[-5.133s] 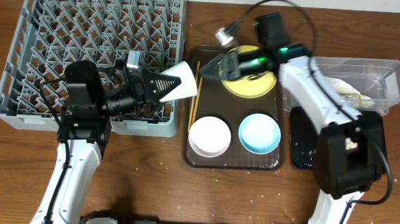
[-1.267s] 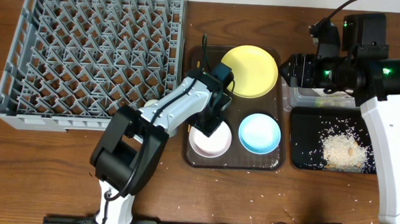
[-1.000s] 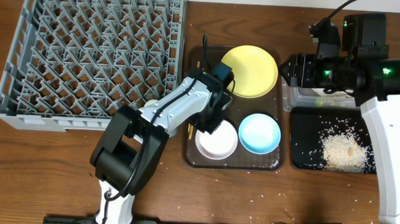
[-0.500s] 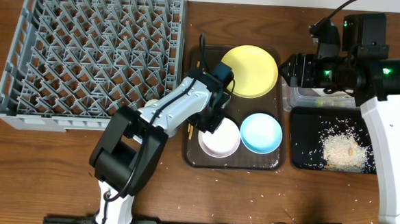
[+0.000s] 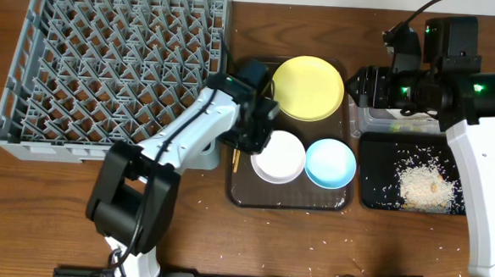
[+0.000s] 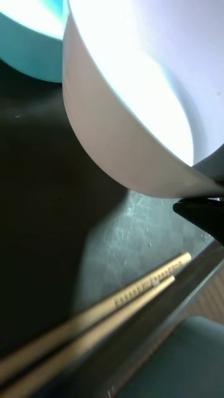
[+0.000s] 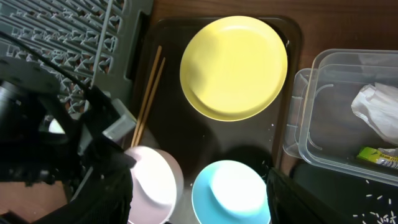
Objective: Sort waste into correct bins and load items into the dishwasher
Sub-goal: 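Lift the pink bowl and carry it left over the dish rack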
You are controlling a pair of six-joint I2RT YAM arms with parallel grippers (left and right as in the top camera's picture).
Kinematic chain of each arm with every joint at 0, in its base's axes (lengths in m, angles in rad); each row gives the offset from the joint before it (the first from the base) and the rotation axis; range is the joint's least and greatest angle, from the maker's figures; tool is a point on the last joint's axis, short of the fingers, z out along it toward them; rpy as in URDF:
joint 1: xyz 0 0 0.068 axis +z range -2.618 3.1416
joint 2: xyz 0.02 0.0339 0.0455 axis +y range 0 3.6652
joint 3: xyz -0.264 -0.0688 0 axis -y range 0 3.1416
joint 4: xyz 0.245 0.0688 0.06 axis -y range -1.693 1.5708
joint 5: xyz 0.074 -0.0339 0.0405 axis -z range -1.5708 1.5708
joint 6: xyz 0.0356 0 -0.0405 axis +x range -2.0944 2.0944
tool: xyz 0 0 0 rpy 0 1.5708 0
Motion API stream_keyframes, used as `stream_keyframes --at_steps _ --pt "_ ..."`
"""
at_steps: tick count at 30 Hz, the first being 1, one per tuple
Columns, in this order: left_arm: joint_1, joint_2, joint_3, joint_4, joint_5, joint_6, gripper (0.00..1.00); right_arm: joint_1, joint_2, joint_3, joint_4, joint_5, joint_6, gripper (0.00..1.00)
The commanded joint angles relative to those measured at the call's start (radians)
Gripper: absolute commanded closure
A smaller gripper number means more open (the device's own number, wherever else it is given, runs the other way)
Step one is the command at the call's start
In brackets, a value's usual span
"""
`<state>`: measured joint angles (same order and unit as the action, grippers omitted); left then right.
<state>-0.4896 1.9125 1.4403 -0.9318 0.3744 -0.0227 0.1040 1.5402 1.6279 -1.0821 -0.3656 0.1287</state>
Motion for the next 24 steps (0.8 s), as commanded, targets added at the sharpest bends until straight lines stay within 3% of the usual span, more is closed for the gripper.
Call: stream_keyframes --at_steps 1,3,4,5,13,24 --pt "0.045 -0.064 0.0 -0.003 0.032 -0.029 0.93 0.002 0.001 0.005 0.001 0.003 -0.003 0.32" --pt "0.078 -0.096 0.016 0.003 -0.014 -0.065 0.92 0.002 0.001 0.005 0.002 0.003 -0.003 0.23" --pt "0.091 -0.111 0.023 0.006 -0.056 -0.091 0.93 0.002 0.001 0.005 0.003 0.003 -0.003 0.05" --pt "0.105 -0.132 0.03 0.012 -0.108 -0.117 0.92 0.002 0.001 0.005 0.006 0.003 -0.003 0.01" --pt "0.194 -0.298 0.033 0.105 -0.574 -0.295 0.93 0.002 0.001 0.005 0.02 0.003 -0.003 0.01" --pt "0.214 -0.305 0.032 0.153 -1.058 -0.361 0.93 0.002 0.001 0.005 0.019 0.003 -0.003 0.01"
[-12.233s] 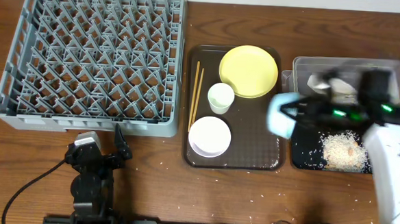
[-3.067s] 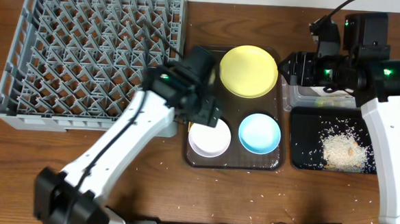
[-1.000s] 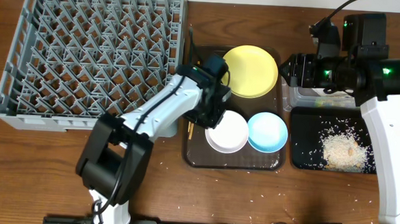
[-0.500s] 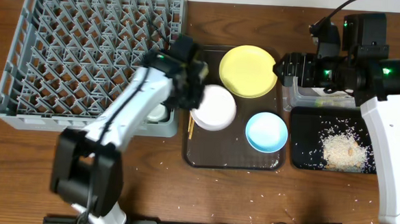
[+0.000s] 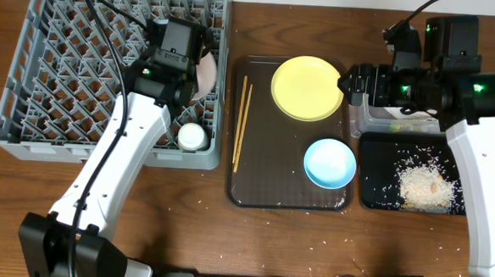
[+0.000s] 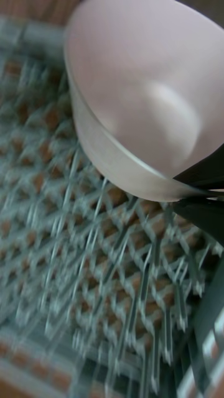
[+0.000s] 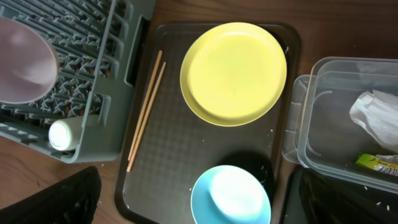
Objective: Sort waste into correct bins and load items into the dishwasher
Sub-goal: 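Lift the pink bowl and carry it left over the dish rack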
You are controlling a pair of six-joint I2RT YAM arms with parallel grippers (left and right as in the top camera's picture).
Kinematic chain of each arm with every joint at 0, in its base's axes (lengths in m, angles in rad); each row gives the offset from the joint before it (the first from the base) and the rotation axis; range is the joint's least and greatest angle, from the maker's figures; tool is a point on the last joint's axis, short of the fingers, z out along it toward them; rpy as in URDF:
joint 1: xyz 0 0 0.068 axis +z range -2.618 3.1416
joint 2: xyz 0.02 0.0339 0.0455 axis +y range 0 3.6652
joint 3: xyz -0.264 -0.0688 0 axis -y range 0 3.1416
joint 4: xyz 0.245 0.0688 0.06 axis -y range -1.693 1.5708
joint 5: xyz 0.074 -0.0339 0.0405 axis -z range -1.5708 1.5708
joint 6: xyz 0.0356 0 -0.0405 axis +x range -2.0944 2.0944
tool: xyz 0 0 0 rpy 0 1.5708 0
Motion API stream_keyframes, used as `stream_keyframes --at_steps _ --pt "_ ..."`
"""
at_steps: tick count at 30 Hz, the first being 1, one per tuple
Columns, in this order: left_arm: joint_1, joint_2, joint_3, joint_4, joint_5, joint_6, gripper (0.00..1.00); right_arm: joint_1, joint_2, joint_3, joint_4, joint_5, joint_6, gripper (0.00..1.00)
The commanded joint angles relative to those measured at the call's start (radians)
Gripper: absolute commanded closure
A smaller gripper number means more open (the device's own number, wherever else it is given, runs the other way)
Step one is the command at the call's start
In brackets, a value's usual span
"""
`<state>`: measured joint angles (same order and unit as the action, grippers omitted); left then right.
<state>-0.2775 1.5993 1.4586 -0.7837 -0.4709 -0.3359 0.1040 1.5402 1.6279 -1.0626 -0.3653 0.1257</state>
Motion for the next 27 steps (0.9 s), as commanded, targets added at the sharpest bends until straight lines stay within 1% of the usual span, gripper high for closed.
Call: stream_keyframes --at_steps 1,4,11,14,17,22,27 --pt "0.002 0.01 0.013 0.007 -0.26 -0.064 0.93 0.002 0.001 0.005 -0.001 0.002 0.0 0.01" --pt "0.002 0.017 0.011 0.009 -0.357 -0.093 0.93 0.002 0.001 0.005 -0.001 0.003 0.0 0.01" --pt "-0.007 0.071 0.01 0.016 -0.456 -0.093 0.93 0.002 0.001 0.005 -0.001 0.002 0.0 0.01" --pt "-0.037 0.114 0.01 0.016 -0.574 -0.093 0.93 0.002 0.001 0.005 -0.001 0.003 0.0 0.01" --pt "-0.074 0.147 0.009 0.016 -0.657 -0.093 0.93 0.002 0.001 0.005 -0.001 0.003 0.0 0.01" --pt "-0.122 0.197 0.004 0.024 -0.753 -0.093 0.93 0.002 0.001 0.005 -0.001 0.003 0.0 0.01" --pt "-0.138 0.242 0.002 0.031 -0.818 -0.092 0.93 0.002 0.001 0.005 -0.001 0.003 0.0 0.01"
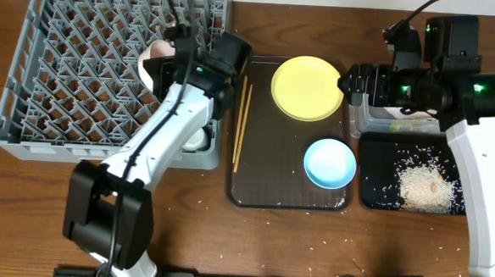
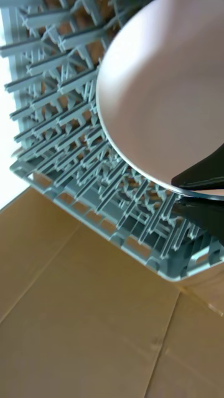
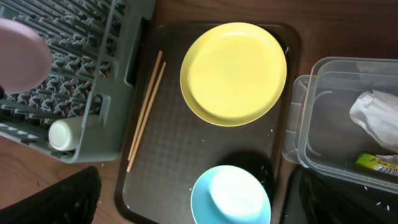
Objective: Sort waste into correct bins and load items into the dishwasher
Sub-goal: 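Lift the pink bowl and carry it left over the dish rack, then lower the pink bowl upright into the rack and open the left gripper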
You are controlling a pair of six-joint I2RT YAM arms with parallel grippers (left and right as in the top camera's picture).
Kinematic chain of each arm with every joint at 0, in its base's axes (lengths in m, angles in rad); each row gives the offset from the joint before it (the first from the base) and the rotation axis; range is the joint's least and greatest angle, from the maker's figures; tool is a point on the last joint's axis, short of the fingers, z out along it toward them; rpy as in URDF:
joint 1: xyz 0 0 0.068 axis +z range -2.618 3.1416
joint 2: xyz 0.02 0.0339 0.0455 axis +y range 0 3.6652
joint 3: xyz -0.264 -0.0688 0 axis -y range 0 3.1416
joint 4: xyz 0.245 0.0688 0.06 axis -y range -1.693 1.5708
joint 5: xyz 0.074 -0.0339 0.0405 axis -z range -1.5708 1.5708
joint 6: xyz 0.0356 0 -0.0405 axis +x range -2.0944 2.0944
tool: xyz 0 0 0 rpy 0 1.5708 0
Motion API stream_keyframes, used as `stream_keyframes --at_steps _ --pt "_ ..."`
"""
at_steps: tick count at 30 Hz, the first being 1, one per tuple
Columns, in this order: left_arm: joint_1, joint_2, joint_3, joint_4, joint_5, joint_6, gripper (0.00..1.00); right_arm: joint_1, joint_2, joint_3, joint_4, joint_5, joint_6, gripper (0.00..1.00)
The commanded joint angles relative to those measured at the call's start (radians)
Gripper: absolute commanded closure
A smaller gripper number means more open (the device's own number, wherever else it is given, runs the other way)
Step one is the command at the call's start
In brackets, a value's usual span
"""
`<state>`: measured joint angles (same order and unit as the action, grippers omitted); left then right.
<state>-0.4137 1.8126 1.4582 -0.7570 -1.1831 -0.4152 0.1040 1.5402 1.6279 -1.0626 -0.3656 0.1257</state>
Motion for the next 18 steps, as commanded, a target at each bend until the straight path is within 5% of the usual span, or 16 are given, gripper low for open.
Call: stream_keyframes --at_steps 1,18 --pt "-0.004 0.039 0.003 0.004 -0.116 -0.013 0.93 0.002 0.001 0.005 -0.001 0.003 0.0 0.01" --pt "-0.063 0.07 -0.044 0.004 -0.128 -0.006 0.93 0.002 0.001 0.005 -0.001 0.003 0.0 0.01"
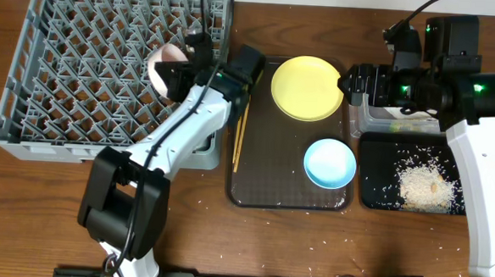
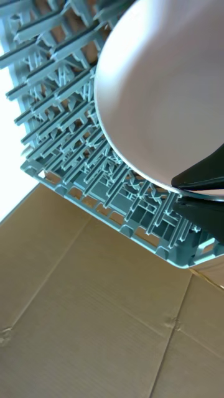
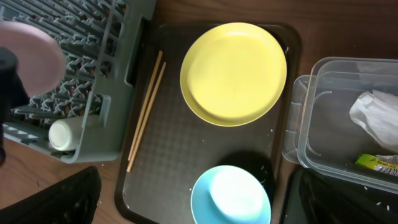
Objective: Sort waste into correct bins and load items into the dishwasher
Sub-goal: 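Lower the pink bowl upright into the rack and open the left gripper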
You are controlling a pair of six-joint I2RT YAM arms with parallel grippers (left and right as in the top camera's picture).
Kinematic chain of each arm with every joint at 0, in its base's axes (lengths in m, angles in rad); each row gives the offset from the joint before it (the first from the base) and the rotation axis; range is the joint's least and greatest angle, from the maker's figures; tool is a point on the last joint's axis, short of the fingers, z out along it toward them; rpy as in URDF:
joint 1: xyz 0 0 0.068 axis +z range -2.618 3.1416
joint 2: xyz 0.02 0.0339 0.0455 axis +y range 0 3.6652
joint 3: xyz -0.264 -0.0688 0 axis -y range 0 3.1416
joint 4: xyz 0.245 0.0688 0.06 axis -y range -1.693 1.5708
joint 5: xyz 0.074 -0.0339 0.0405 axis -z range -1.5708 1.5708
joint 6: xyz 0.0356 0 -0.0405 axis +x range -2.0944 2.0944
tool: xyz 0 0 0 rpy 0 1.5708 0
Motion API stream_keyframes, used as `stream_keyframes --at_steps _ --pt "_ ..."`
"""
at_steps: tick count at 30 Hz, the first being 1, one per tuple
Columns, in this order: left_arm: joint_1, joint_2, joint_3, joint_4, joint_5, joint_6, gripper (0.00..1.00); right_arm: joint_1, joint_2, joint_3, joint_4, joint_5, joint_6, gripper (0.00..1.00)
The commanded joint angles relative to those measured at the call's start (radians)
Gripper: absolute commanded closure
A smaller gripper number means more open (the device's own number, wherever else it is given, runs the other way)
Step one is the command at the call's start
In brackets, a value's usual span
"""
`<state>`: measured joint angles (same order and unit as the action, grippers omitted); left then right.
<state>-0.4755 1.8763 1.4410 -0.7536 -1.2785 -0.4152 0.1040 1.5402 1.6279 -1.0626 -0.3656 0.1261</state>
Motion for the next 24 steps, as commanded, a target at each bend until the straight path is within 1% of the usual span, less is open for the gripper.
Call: stream_keyframes --at_steps 1,6,18,21,23,24 --pt "-0.001 0.006 -0.033 0.0 -0.033 -0.006 0.92 0.002 0.001 0.005 -0.001 0.003 0.0 0.01" --pt "-0.001 0.006 -0.05 0.0 -0.077 -0.006 0.93 0.002 0.001 0.005 -0.001 0.003 0.0 0.01" --pt "0.001 0.027 -0.05 0.012 -0.067 -0.017 0.93 0.002 0.001 0.005 -0.001 0.003 0.0 0.01" --pt "0.01 0.018 -0.047 0.019 0.018 -0.016 0.93 0.002 0.001 0.005 -0.001 0.003 0.0 0.01" --pt "0.019 0.004 -0.034 0.019 0.121 -0.001 0.92 0.002 0.001 0.005 -0.001 0.003 0.0 0.01" --pt "0.026 -0.011 -0.024 0.018 0.209 0.021 0.92 0.002 0.001 0.005 -0.001 0.003 0.0 0.01"
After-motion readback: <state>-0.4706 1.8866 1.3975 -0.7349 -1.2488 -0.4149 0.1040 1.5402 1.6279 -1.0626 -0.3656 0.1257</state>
